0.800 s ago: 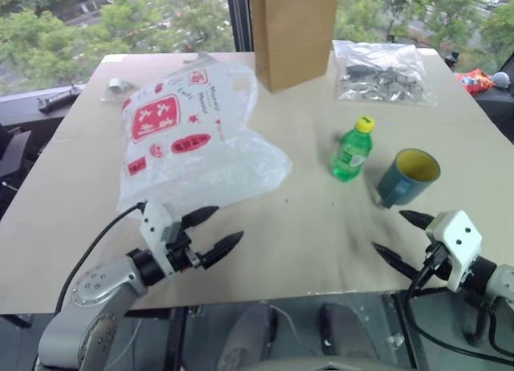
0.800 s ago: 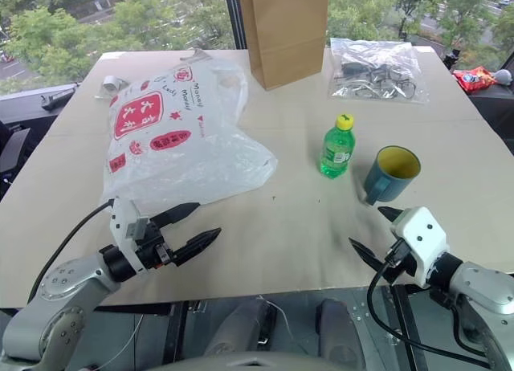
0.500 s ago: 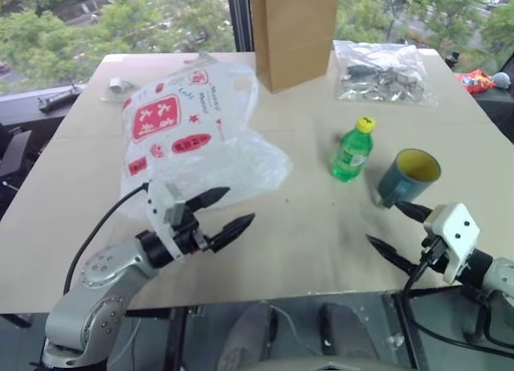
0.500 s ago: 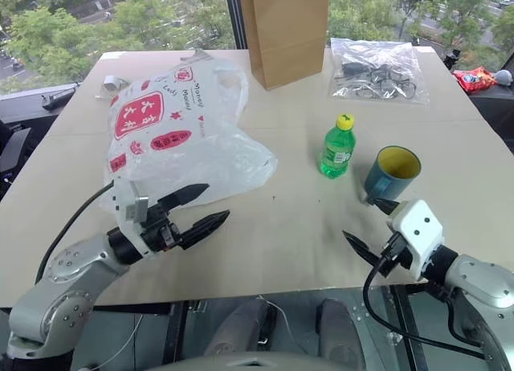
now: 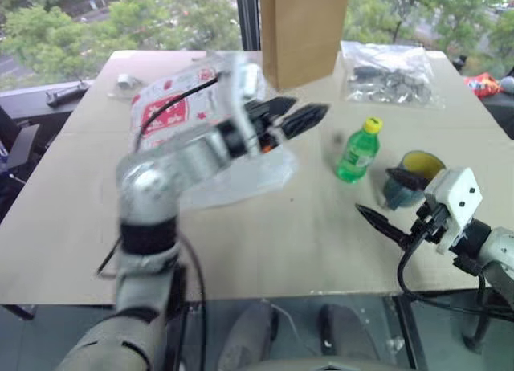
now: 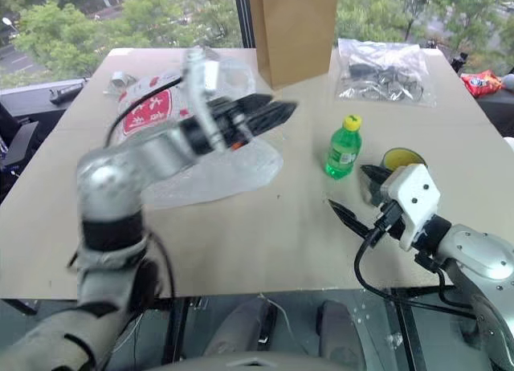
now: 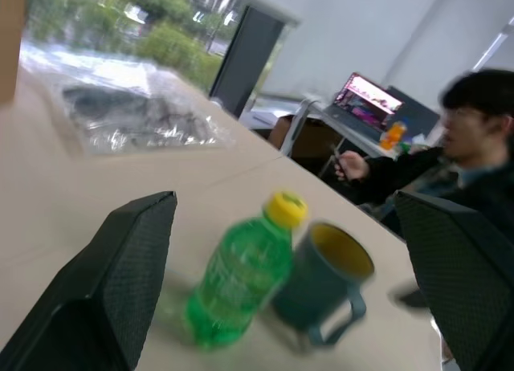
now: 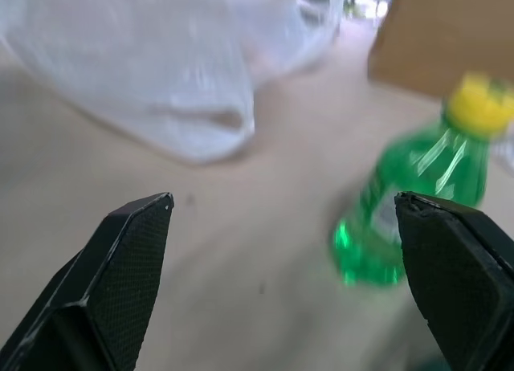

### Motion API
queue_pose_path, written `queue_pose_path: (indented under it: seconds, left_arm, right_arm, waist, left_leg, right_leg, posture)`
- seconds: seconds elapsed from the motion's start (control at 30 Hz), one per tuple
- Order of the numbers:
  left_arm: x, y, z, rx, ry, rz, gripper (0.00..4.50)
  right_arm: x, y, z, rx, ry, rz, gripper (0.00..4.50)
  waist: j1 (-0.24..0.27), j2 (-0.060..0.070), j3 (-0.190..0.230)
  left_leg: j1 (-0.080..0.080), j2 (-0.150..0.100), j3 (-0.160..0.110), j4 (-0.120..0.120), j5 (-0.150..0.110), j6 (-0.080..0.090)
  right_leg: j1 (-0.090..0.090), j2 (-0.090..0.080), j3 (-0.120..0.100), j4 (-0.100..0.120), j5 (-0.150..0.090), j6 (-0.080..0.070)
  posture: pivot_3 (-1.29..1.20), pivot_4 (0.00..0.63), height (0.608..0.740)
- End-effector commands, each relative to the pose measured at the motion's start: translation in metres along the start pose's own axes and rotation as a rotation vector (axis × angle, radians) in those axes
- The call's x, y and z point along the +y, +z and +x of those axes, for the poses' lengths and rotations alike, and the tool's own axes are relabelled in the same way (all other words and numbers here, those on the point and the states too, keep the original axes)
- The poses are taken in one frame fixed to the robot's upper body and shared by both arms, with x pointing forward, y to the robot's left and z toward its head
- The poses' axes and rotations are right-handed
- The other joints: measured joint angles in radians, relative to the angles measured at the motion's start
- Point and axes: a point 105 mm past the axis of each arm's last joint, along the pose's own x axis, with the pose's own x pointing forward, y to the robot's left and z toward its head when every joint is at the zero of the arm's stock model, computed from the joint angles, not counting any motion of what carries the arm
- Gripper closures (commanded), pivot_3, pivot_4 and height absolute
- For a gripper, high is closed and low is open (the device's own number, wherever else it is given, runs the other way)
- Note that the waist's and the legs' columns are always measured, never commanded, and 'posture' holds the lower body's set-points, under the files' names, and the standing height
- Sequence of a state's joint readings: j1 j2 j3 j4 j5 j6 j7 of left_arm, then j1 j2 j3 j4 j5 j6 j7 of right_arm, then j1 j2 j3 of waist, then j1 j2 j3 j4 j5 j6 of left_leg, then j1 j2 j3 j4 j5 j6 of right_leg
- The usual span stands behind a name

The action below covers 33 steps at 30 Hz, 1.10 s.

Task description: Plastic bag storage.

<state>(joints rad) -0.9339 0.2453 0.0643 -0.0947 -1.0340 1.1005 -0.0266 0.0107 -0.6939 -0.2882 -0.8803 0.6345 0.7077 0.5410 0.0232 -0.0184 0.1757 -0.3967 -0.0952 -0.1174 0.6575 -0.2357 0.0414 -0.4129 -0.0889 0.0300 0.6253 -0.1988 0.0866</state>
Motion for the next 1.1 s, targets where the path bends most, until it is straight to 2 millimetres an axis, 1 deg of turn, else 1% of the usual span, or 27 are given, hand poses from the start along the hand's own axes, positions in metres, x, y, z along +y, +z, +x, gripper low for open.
queue_pose_path:
  seconds: [0.03,0.07,0.1,0.17,0.23,0.3,0.37,0.4,0.47,0.53,0.57,0.63,0.7,0.77,0.8,0.87,0.9,0.97,1.0,1.07,1.1]
  left_arm:
    - [0.033,-0.014,0.022,0.105,0.250,-0.064,0.03]
    - [0.036,-0.016,0.025,0.124,0.281,-0.069,0.03]
    - [0.043,-0.023,0.026,0.165,0.334,-0.060,0.03]
    - [0.055,-0.035,0.024,0.234,0.430,-0.024,0.03]
    - [0.065,-0.047,0.013,0.311,0.508,-0.002,0.03]
    - [0.068,-0.055,-0.002,0.351,0.535,0.015,0.03]
    - [0.066,-0.062,-0.018,0.382,0.525,0.036,0.03]
    - [0.066,-0.065,-0.031,0.397,0.521,0.039,0.03]
    - [0.076,-0.062,-0.073,0.408,0.533,0.107,0.03]
    - [0.080,-0.063,-0.104,0.445,0.534,0.154,0.03]
    - [0.084,-0.065,-0.114,0.465,0.553,0.173,0.03]
    - [0.085,-0.066,-0.126,0.482,0.550,0.183,0.03]
    - [0.088,-0.058,-0.143,0.459,0.573,0.268,0.03]
    - [0.083,-0.049,-0.151,0.409,0.542,0.393,0.03]
    - [0.077,-0.040,-0.150,0.336,0.513,0.476,0.03]
    - [0.062,-0.035,-0.152,0.281,0.461,0.616,0.03]
    - [0.056,-0.036,-0.153,0.275,0.454,0.673,0.03]
    - [0.048,-0.043,-0.154,0.295,0.465,0.845,0.03]
    - [0.045,-0.045,-0.154,0.296,0.460,0.896,0.03]
    - [0.030,-0.056,-0.152,0.301,0.412,1.055,0.03]
    - [0.029,-0.061,-0.153,0.305,0.415,1.091,0.03]
  right_arm:
    - [0.001,0.028,0.000,-0.076,0.017,-0.062,0.00]
    - [0.001,0.032,0.001,-0.086,0.022,-0.070,0.00]
    - [0.003,0.039,0.002,-0.107,0.041,-0.080,0.00]
    - [0.006,0.051,0.003,-0.138,0.074,-0.113,0.00]
    - [0.006,0.057,0.004,-0.144,0.086,-0.134,0.00]
    - [0.006,0.059,0.005,-0.141,0.089,-0.141,0.00]
    - [0.007,0.060,0.005,-0.136,0.099,-0.146,0.00]
    - [0.007,0.059,0.006,-0.134,0.108,-0.145,0.00]
    - [0.007,0.057,0.008,-0.132,0.140,-0.135,0.00]
    - [0.008,0.056,0.010,-0.136,0.168,-0.127,0.00]
    - [0.008,0.056,0.012,-0.140,0.178,-0.125,0.00]
    - [0.008,0.055,0.014,-0.147,0.191,-0.122,0.00]
    - [0.010,0.053,0.018,-0.154,0.214,-0.119,0.00]
    - [0.011,0.052,0.021,-0.162,0.234,-0.116,0.00]
    - [0.012,0.052,0.022,-0.168,0.242,-0.113,0.00]
    - [0.012,0.052,0.024,-0.175,0.255,-0.110,0.00]
    - [0.012,0.051,0.025,-0.176,0.260,-0.110,0.00]
    - [0.012,0.050,0.027,-0.180,0.269,-0.109,0.00]
    - [0.012,0.050,0.027,-0.182,0.272,-0.109,0.00]
    - [0.013,0.049,0.030,-0.189,0.282,-0.106,0.00]
    - [0.014,0.049,0.031,-0.194,0.287,-0.103,0.00]
  waist:
    - [-0.008,0.000,0.000]
    - [-0.011,0.000,0.000]
    - [-0.012,0.000,0.000]
    - [-0.013,0.000,0.000]
    - [-0.011,0.000,0.001]
    - [-0.009,0.000,0.001]
    - [-0.010,0.000,0.001]
    - [-0.009,0.000,0.001]
    - [-0.017,0.000,0.001]
    - [-0.039,0.000,0.001]
    - [-0.038,0.001,0.001]
    - [-0.025,0.001,0.001]
    - [-0.013,0.001,0.001]
    - [-0.013,0.000,0.001]
    - [-0.013,0.000,0.001]
    - [-0.009,0.000,0.001]
    - [-0.007,0.000,0.001]
    - [-0.007,-0.001,0.002]
    - [-0.008,0.000,0.002]
    - [-0.008,0.000,0.002]
    - [-0.008,0.000,0.002]
  left_leg:
    - [0.000,0.000,0.000,0.000,0.000,0.000]
    - [-0.001,0.000,0.000,-0.001,0.000,-0.001]
    - [-0.001,0.000,0.000,-0.004,0.000,-0.001]
    - [-0.001,0.001,0.001,-0.006,0.000,-0.001]
    - [-0.003,0.001,0.001,-0.007,0.000,-0.002]
    - [-0.004,0.001,0.001,-0.007,0.000,-0.002]
    - [-0.005,0.001,0.001,-0.007,0.000,-0.002]
    - [-0.005,0.001,0.002,-0.007,0.000,-0.002]
    - [-0.005,0.001,0.002,-0.007,0.000,-0.002]
    - [-0.004,0.003,0.004,-0.008,0.000,-0.003]
    - [-0.003,0.004,0.005,-0.008,-0.001,-0.004]
    - [-0.002,0.004,0.005,-0.008,-0.001,-0.004]
    - [-0.002,0.003,0.004,-0.006,-0.001,-0.004]
    - [-0.002,0.003,0.005,-0.005,-0.002,-0.006]
    - [-0.002,0.003,0.006,-0.005,-0.002,-0.006]
    - [-0.002,0.003,0.006,-0.006,-0.002,-0.007]
    - [-0.002,0.004,0.007,-0.007,-0.003,-0.007]
    - [-0.003,0.003,0.007,-0.007,-0.003,-0.007]
    - [-0.003,0.003,0.007,-0.008,-0.003,-0.007]
    - [-0.003,0.003,0.009,-0.009,-0.003,-0.006]
    - [-0.003,0.004,0.009,-0.009,-0.003,-0.006]
  right_leg:
    - [-0.001,0.000,0.000,0.000,0.000,0.000]
    - [-0.002,0.000,0.001,0.000,0.000,0.000]
    - [-0.003,0.000,0.001,0.000,0.000,0.000]
    - [-0.006,0.001,0.001,0.000,0.000,-0.001]
    - [-0.008,0.001,0.002,0.001,0.000,-0.001]
    - [-0.009,0.001,0.002,0.000,0.000,-0.001]
    - [-0.009,0.000,0.002,0.000,0.000,-0.001]
    - [-0.009,0.000,0.003,0.001,0.000,-0.001]
    - [-0.010,0.000,0.003,0.001,0.000,-0.001]
    - [-0.011,0.002,0.006,0.003,0.000,-0.001]
    - [-0.011,0.003,0.007,0.004,0.000,-0.001]
    - [-0.011,0.004,0.007,0.006,0.000,-0.001]
    - [-0.010,0.003,0.005,0.005,0.000,-0.001]
    - [-0.008,0.002,0.006,0.003,0.000,-0.001]
    - [-0.009,0.002,0.006,0.003,0.000,-0.001]
    - [-0.009,0.001,0.007,0.002,0.000,-0.002]
    - [-0.009,0.001,0.008,0.001,0.000,-0.002]
    - [-0.010,0.000,0.008,0.000,0.000,-0.002]
    - [-0.010,0.000,0.009,0.000,0.000,-0.002]
    - [-0.010,0.000,0.010,0.000,0.000,-0.002]
    - [-0.010,0.000,0.010,0.000,0.000,-0.002]
  posture:
    - [0.00,0.150,0.740]
    - [0.00,0.150,0.740]
    - [0.00,0.150,0.740]
    - [0.00,0.150,0.740]
    - [0.00,0.150,0.740]
    - [0.00,0.150,0.740]
    - [0.00,0.150,0.740]
    - [0.00,0.150,0.740]
    - [0.00,0.150,0.740]
    - [0.00,0.150,0.740]
    - [0.00,0.150,0.740]
    - [0.00,0.150,0.740]
    - [0.00,0.150,0.740]
    - [0.00,0.150,0.740]
    - [0.00,0.150,0.740]
    - [0.00,0.150,0.740]
    - [0.00,0.150,0.740]
    - [0.00,0.150,0.740]
    - [0.00,0.150,0.740]
    - [0.00,0.150,0.740]
    - [0.00,0.150,0.740]
